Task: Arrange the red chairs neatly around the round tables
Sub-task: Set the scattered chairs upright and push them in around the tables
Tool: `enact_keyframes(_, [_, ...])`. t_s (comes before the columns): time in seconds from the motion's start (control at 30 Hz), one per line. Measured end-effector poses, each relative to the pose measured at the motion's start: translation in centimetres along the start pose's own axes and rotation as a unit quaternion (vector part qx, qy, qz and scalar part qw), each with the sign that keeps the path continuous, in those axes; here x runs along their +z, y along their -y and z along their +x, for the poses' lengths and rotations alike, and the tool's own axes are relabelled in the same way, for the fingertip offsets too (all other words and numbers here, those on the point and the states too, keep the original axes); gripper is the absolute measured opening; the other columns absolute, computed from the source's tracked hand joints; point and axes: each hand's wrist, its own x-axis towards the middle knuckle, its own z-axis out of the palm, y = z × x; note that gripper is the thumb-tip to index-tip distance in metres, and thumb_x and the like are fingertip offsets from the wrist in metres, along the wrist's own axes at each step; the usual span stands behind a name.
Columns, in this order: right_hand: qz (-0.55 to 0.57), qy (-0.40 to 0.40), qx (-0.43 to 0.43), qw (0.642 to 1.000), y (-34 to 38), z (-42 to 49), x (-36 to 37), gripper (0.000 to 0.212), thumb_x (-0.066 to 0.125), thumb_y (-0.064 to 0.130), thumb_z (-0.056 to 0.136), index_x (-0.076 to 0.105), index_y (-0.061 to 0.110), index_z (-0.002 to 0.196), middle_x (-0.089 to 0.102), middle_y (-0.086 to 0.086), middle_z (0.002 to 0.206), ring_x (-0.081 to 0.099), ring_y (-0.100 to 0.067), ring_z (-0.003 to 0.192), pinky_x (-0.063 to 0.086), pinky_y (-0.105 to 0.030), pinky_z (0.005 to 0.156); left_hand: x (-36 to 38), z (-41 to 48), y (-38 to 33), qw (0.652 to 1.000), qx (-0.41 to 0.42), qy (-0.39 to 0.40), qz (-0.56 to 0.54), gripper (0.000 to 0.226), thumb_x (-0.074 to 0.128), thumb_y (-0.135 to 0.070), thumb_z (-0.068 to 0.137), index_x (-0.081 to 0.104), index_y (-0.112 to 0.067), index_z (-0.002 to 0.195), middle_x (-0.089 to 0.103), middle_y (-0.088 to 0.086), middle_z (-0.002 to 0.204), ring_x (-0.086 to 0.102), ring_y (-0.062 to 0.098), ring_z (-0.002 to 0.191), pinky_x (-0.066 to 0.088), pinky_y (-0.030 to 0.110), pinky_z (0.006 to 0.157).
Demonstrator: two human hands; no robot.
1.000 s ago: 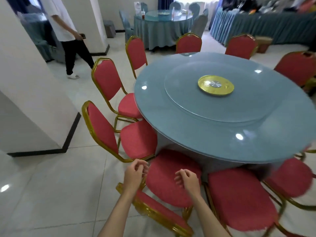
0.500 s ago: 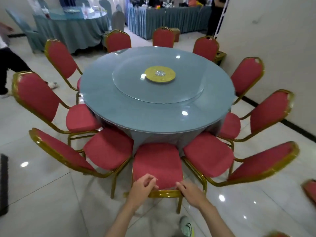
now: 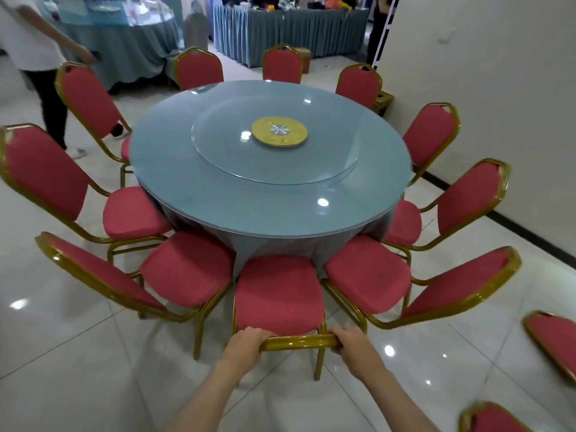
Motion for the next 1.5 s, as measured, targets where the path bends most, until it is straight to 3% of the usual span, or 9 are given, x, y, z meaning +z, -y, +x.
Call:
enact_keyframes(0.2, [0.001,-0.004,0.015,1.0,1.9,-0.1,1.8,0.027,0.062,0.025,0.096,0.056,0.041,0.117,0.059,0.011,0.102,0.057,-0.017,0.105,0.05,-0.045,0.09,0.2,0.3,3.3,0.999,0.001,-0.001,0.042,0.069,0.046,-0.001,0.09,0.056,-0.059,0.128,0.075,-0.013,0.106,0.071,0.016,0.104,0.058,0.037,0.09])
enact_keyframes(0.33, [-0.003,-0.006,0.023,1.0,5.2,-0.3,2.0,0.025,0.056,0.029,0.1,0.053,0.04,0.122,0.06,0.008,0.114,0.055,-0.02,0.112,0.048,-0.043,0.089,-1.1,-0.7,4.6,0.996,-0.027,-0.031,0.081,0.044,0.049,-0.012,0.093,0.067,-0.042,0.119,0.073,-0.01,0.1,0.07,0.016,0.102,0.054,0.035,0.087])
enact_keyframes(0.57, [0.045,0.02,0.008,0.999,6.9,0.2,1.2,0.03,0.059,0.056,0.089,0.06,0.041,0.115,0.062,0.017,0.108,0.058,-0.009,0.108,0.02,-0.063,0.115,-1.9,-3.7,6.0,0.995,-0.047,-0.084,0.011,0.031,0.057,-0.019,0.088,0.07,-0.035,0.111,0.072,-0.014,0.098,0.067,0.011,0.096,0.054,0.03,0.078])
enact_keyframes(0.73, [0.113,0.045,-0.108,0.987,10.4,1.5,0.1,0.034,0.063,0.064,0.081,0.061,0.045,0.11,0.063,0.023,0.1,0.059,0.002,0.097,0.045,-0.039,0.103,-2.8,-6.7,7.9,0.989,-0.032,-0.114,-0.09,0.026,0.069,-0.02,0.092,0.07,-0.033,0.115,0.064,-0.023,0.108,0.06,-0.001,0.102,0.05,0.021,0.091])
enact_keyframes(0.87, [0.201,0.037,-0.142,0.969,15.8,2.7,-0.6,0.037,0.068,0.063,0.084,0.069,0.037,0.11,0.07,0.023,0.101,0.065,0.003,0.097,0.057,-0.029,0.087,-3.9,-8.2,11.6,0.987,-0.047,-0.111,-0.109,0.027,0.067,-0.021,0.094,0.062,-0.046,0.104,0.063,-0.026,0.103,0.059,-0.004,0.098,0.043,0.01,0.084])
enact_keyframes(0.97, [0.213,0.005,-0.145,0.966,20.7,4.0,-0.8,0.018,0.067,0.045,0.091,0.072,0.033,0.104,0.072,0.021,0.095,0.066,0.003,0.092,0.056,-0.027,0.085,-5.5,-9.0,14.9,0.974,-0.053,-0.147,-0.163,0.028,0.064,-0.013,0.093,0.07,-0.038,0.105,0.068,-0.021,0.103,0.062,-0.004,0.095,0.052,0.02,0.085])
enact_keyframes(1.1, [0.221,-0.034,-0.126,0.966,28.7,6.2,0.7,0.01,0.065,0.031,0.096,0.073,0.033,0.101,0.073,0.022,0.093,0.067,0.003,0.09,0.055,-0.025,0.083,-8.6,-11.2,21.3,0.945,-0.065,-0.197,-0.252,0.025,0.062,-0.011,0.096,0.075,-0.031,0.105,0.073,-0.02,0.102,0.065,-0.005,0.096,0.049,0.012,0.084])
enact_keyframes(1.37, [0.246,-0.045,-0.127,0.96,44.8,9.0,5.4,0.012,0.067,0.02,0.095,0.074,0.029,0.098,0.075,0.016,0.091,0.069,0.0,0.087,0.052,-0.021,0.079,-13.9,-16.7,33.8,0.901,-0.103,-0.254,-0.337,0.025,0.064,-0.018,0.098,0.074,-0.04,0.094,0.073,-0.027,0.097,0.067,-0.008,0.097,0.054,0.02,0.089])
enact_keyframes(1.5, [0.228,-0.033,-0.135,0.964,50.2,11.5,7.1,0.033,0.069,0.02,0.092,0.062,0.034,0.121,0.065,0.013,0.115,0.062,-0.004,0.104,0.048,-0.021,0.093,-17.1,-17.5,38.5,0.891,-0.114,-0.281,-0.336,0.022,0.064,-0.021,0.099,0.073,-0.04,0.095,0.073,-0.024,0.097,0.067,-0.004,0.095,0.055,0.021,0.086])
